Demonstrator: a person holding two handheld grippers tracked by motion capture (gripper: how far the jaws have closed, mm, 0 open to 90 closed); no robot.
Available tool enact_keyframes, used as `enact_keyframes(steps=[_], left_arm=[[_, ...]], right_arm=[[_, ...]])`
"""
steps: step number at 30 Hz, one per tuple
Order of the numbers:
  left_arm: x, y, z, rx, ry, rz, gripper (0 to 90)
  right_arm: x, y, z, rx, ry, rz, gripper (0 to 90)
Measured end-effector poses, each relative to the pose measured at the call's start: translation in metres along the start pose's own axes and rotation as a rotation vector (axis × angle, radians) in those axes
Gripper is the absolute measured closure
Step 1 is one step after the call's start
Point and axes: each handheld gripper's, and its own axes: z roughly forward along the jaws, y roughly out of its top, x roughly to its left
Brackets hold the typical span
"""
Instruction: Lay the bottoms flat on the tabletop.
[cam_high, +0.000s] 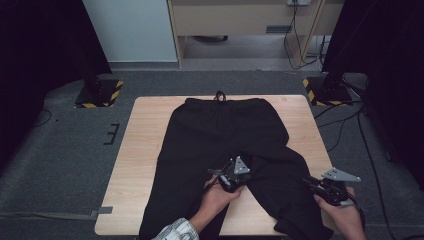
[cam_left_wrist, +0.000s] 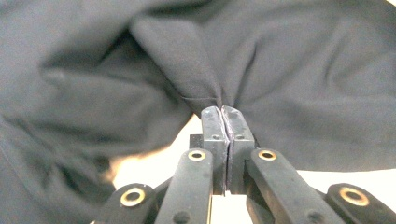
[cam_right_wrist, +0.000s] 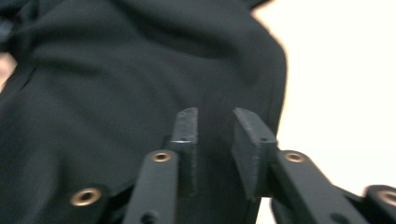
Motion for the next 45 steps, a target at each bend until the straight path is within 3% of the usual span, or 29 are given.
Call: enact_keyframes(steps=[4, 9, 12, 14, 18, 21, 25, 27, 31, 33, 35, 39, 42, 44, 45], left_arm=[[-0.003, -0.008, -0.007, 0.003, -0.014, 0.0, 88.3], [-0.008, -0.012, -0.012, -0.003, -0.03, 0.008, 88.3], [-0.009, -0.013, -0.015, -0.007, -0.032, 0.007, 88.2], [-0.01, -0.014, -0.016, -0.012, -0.032, 0.002, 88.2], [-0.009, -0.015, -0.015, -0.016, -0.034, -0.006, 88.0], [-0.01, -0.017, -0.013, -0.008, -0.032, -0.004, 87.7], [-0.012, -0.02, -0.009, 0.003, -0.029, 0.003, 87.1], [-0.014, -0.019, -0.008, 0.005, -0.036, 0.003, 87.1], [-0.017, -0.018, -0.01, 0.0, -0.044, 0.006, 87.3], [-0.018, -0.019, -0.013, 0.001, -0.041, 0.013, 87.4], [-0.019, -0.019, -0.015, -0.006, -0.044, 0.005, 87.3], [-0.016, -0.02, -0.012, -0.002, -0.042, 0.002, 87.3], [-0.014, -0.022, -0.01, 0.003, -0.035, -0.002, 87.3], [-0.014, -0.022, -0.009, 0.003, -0.035, 0.001, 87.2], [-0.014, -0.022, -0.009, 0.0, -0.035, -0.001, 87.2]], right_arm=[[-0.001, 0.011, 0.014, 0.0, -0.038, 0.001, 58.4], [-0.012, 0.016, 0.037, 0.032, -0.072, 0.027, 54.6], [-0.021, 0.018, 0.05, 0.023, -0.069, 0.062, 55.1], [-0.023, 0.022, 0.054, 0.018, -0.056, 0.078, 63.1], [-0.012, 0.024, 0.056, 0.038, 0.0, -0.019, 88.2], [-0.007, 0.024, 0.054, 0.057, -0.001, -0.045, 89.2], [0.013, 0.018, 0.025, 0.088, -0.028, -0.129, 89.1], [0.021, 0.014, 0.017, 0.083, -0.005, -0.135, 88.9], [0.032, 0.008, 0.012, 0.128, 0.012, -0.154, 84.7], [0.031, 0.007, 0.016, 0.136, 0.008, -0.14, 77.4], [0.026, 0.009, 0.017, 0.12, -0.01, -0.114, 63.3], [0.015, 0.018, 0.021, 0.033, -0.035, -0.032, 47.9], [0.008, 0.023, 0.037, 0.035, -0.048, -0.008, 45.9], [0.007, 0.024, 0.044, 0.032, -0.035, -0.015, 53.1], [0.008, 0.025, 0.045, 0.023, -0.025, -0.022, 64.9]])
